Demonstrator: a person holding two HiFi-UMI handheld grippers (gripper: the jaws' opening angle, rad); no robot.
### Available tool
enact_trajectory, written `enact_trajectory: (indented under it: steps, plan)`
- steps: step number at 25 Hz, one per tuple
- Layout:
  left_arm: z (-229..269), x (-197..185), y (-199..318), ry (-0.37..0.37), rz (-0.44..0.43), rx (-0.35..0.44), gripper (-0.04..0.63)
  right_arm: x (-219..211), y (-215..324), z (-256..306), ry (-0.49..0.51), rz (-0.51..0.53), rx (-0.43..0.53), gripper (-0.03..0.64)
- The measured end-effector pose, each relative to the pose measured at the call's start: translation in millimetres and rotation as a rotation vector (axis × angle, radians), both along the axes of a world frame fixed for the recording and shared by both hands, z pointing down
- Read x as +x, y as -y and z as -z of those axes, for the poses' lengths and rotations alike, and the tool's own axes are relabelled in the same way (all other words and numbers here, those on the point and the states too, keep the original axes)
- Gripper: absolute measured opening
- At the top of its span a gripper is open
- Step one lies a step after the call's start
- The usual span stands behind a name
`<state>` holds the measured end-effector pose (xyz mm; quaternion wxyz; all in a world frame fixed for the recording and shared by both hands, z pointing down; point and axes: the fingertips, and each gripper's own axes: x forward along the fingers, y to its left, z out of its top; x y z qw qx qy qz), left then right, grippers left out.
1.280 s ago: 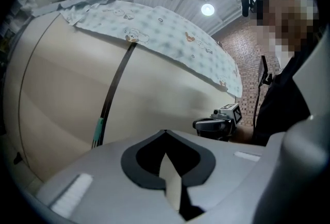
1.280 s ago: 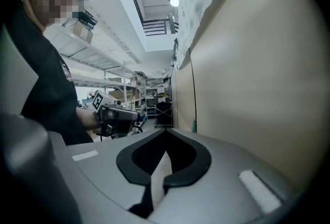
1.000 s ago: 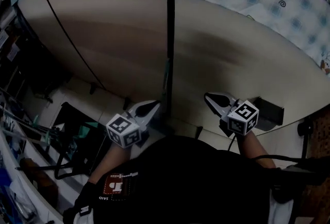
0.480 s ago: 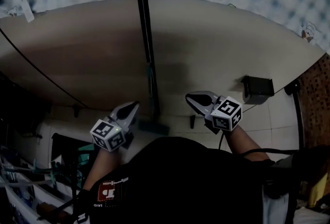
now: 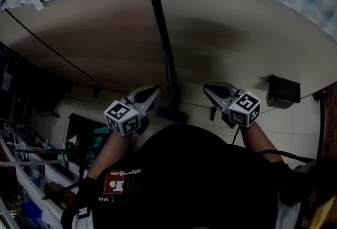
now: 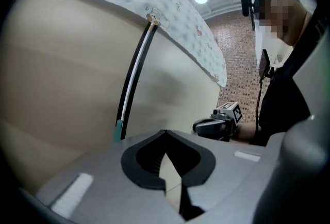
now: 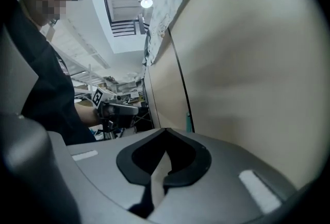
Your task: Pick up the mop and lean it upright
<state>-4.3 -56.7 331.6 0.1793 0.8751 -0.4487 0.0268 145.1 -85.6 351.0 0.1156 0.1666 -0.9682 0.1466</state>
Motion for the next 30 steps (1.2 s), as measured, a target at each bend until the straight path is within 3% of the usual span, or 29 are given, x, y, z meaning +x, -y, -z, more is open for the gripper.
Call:
enact_trajectory:
  steps: [4, 12, 17, 19, 22, 30]
  plan:
    - [-13, -14, 11, -0.008, -0.037, -0.009, 0.0, -6, 1, -19, -0.022, -0.048, -0.034, 0.014]
    - [-52, -52, 39, 0.011, -0.202, -0.048, 0.0, -47, 5, -59, -0.076, -0.221, -0.076, 0.015]
    - [-71, -56, 69, 0.062, -0.254, -0.088, 0.002, -76, 8, -100, -0.128, -0.208, -0.112, 0.02]
    - [-74, -51, 81, 0.074, -0.258, -0.098, 0.002, -82, 13, -113, -0.135, -0.183, -0.128, 0.081]
    - [-81, -42, 104, 0.107, -0.235, -0.11, 0.008, -85, 27, -137, -0.131, -0.167, -0.159, 0.108]
    - [-127, -22, 164, 0.201, -0.143, -0.184, 0.161, -103, 65, -251, -0.205, -0.112, -0.28, 0.189]
